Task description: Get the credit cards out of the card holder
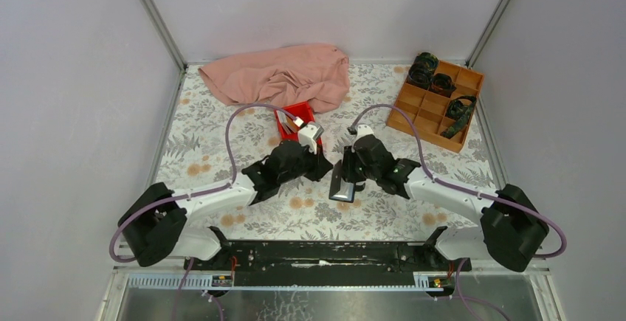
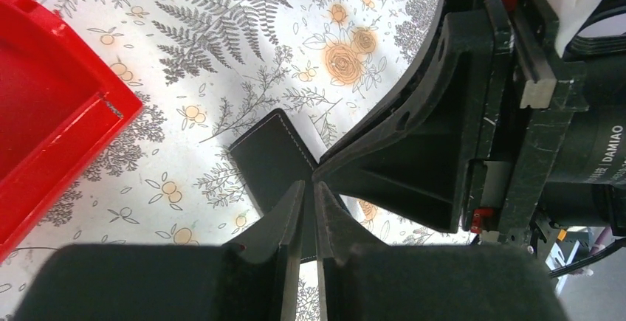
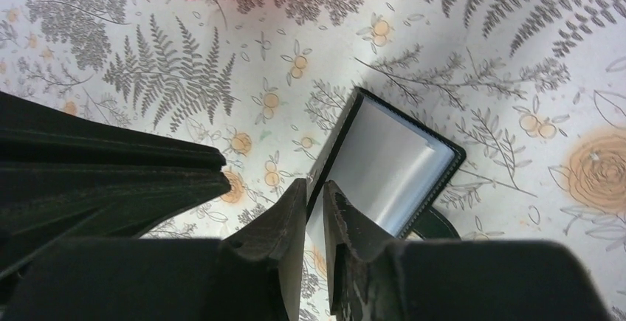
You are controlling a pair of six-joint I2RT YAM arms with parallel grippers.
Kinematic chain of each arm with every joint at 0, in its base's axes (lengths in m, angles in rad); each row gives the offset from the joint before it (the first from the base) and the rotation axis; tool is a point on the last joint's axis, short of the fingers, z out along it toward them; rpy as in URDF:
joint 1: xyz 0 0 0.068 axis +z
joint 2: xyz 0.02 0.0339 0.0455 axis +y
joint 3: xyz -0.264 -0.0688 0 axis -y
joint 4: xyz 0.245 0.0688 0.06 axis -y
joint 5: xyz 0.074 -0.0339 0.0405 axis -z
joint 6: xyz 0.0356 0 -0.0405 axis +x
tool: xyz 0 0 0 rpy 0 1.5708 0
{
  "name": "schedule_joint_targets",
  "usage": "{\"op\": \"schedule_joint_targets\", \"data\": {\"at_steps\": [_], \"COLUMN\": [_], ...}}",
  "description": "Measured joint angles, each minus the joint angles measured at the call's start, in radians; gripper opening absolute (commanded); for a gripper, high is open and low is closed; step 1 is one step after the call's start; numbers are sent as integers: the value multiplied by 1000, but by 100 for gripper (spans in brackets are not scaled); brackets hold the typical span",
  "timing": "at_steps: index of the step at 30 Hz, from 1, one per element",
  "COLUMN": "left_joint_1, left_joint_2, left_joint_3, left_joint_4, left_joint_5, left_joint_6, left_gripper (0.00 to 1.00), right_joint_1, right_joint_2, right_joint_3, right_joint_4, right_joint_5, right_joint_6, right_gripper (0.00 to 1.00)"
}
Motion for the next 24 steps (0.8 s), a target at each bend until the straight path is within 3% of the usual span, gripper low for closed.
{"op": "schedule_joint_targets", "data": {"at_steps": [24], "left_joint_1": [0], "left_joint_2": [-168], "left_joint_3": [-18], "left_joint_4": [-117], "left_joint_5": [-222], "left_joint_6": [29], "left_gripper": [17], "right_joint_1": [51], "right_joint_2": [340], "right_joint_3": [137], "right_joint_4": [135], "right_joint_5": [-80], "right_joint_6": [-3], "right_gripper": [29]}}
